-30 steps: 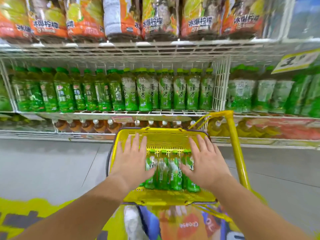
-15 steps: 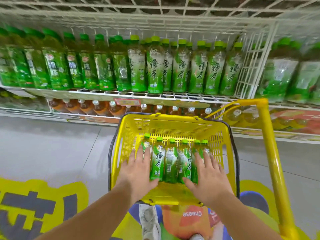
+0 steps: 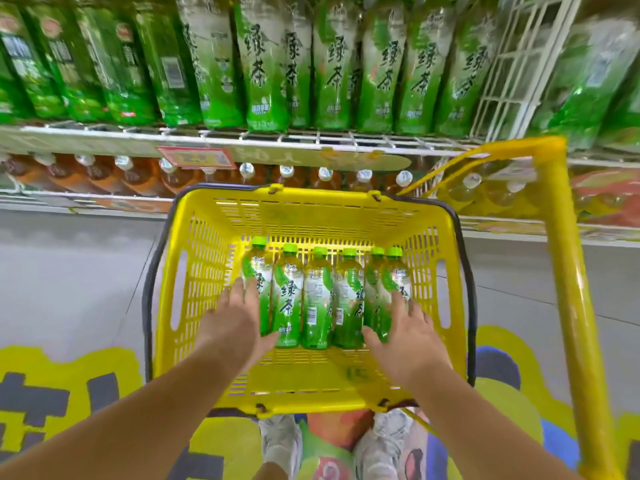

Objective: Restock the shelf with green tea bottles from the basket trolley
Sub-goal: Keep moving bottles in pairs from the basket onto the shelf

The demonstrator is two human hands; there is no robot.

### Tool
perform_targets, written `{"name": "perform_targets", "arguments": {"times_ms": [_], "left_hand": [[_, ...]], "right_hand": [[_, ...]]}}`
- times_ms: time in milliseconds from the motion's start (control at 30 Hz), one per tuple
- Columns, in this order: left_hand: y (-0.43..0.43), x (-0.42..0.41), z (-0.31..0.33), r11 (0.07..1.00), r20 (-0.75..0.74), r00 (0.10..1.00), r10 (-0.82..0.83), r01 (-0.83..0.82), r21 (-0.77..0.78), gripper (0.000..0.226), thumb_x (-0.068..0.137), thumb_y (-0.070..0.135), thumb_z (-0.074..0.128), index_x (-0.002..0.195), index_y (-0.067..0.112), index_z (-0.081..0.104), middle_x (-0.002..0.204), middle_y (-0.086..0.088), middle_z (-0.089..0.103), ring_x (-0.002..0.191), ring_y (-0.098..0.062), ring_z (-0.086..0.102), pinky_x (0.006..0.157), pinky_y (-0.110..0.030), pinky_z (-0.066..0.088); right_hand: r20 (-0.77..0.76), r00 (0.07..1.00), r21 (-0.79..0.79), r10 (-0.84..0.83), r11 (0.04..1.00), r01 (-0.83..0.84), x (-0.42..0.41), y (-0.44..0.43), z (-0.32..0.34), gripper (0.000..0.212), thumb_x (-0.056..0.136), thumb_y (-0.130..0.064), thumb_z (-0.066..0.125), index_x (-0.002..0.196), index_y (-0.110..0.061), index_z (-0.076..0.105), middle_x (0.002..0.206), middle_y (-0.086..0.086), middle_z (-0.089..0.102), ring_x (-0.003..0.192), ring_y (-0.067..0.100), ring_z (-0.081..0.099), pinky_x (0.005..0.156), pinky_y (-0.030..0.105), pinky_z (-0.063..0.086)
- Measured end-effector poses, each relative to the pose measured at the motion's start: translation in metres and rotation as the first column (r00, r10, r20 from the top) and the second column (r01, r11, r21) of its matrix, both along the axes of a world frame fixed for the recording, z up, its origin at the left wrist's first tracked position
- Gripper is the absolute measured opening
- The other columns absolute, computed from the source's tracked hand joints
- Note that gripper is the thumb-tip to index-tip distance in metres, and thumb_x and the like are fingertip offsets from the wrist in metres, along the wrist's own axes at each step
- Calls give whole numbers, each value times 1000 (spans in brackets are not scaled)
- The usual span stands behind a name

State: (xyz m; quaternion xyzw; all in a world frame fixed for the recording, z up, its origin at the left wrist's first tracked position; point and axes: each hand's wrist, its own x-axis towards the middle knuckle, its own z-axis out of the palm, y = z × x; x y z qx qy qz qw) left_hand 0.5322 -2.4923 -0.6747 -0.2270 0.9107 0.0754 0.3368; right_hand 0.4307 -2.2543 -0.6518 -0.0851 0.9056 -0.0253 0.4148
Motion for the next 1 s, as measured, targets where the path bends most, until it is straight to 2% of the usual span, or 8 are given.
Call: {"name": "perform_targets", "arguments": {"times_ms": [133,233,400,467,567,700,800,1000], "left_hand": [[-5,-3,-23,911,-12,926,377,-369,186,109,83,54,70,156,8,3,158,-12,23,143,-30,33,110,-45,37],[-11,2,-40,858,36,874,485,-483,176,106,86,44,71,155,4,2,157,-16,25,141,-33,35,111,-43,35],[-22,3,-63,779,13,800,600,-588,215,76,84,31,74,140,4,29,133,-19,48,121,-37,52,95,-43,44],[-24,2,-72,744,-3,766,643,-624,237,68,80,32,77,130,9,37,121,-15,56,106,-35,59,86,-43,52],[-24,-2,-83,708,-38,729,684,-650,278,64,75,36,81,122,13,45,111,-6,62,95,-29,62,77,-39,53],[-28,-10,-91,651,-26,672,740,-706,278,53,75,38,82,115,16,55,96,2,65,78,-20,64,63,-29,47],[-30,-14,-89,649,3,676,737,-708,278,30,75,38,82,90,21,62,82,-1,70,67,-15,66,64,-34,58],[-19,-16,-57,648,-30,672,740,-699,304,26,76,33,81,81,19,59,71,3,67,63,-15,66,54,-29,51]], "right_hand": [[42,984,-6,-172,985,172,-7,3,-21,91,93,-53,53,156,-21,-3,154,17,28,138,34,37,110,47,39],[40,965,6,-259,966,259,-10,-2,-34,89,93,-39,62,155,-12,4,148,18,37,132,34,45,104,44,42],[-2,938,2,-347,938,347,-25,-5,-52,60,92,-29,67,133,1,35,128,20,51,117,35,53,87,37,45],[14,923,-5,-385,923,385,-26,-5,-61,63,88,-33,73,130,0,39,124,18,54,115,33,53,86,37,46],[31,877,-44,-480,876,481,-25,-2,-68,53,84,-33,77,118,-5,46,103,9,57,89,22,58,66,23,42],[41,829,-130,-558,820,558,-24,4,-76,40,82,-30,78,101,-14,47,85,2,57,66,13,55,47,25,37],[56,818,-166,-572,803,573,-23,7,-78,45,82,-31,77,102,-20,39,88,2,58,72,19,60,53,29,42],[100,795,-172,-598,777,606,-23,4,-71,62,84,-30,76,129,-13,37,88,2,56,68,20,62,47,28,39]]}}
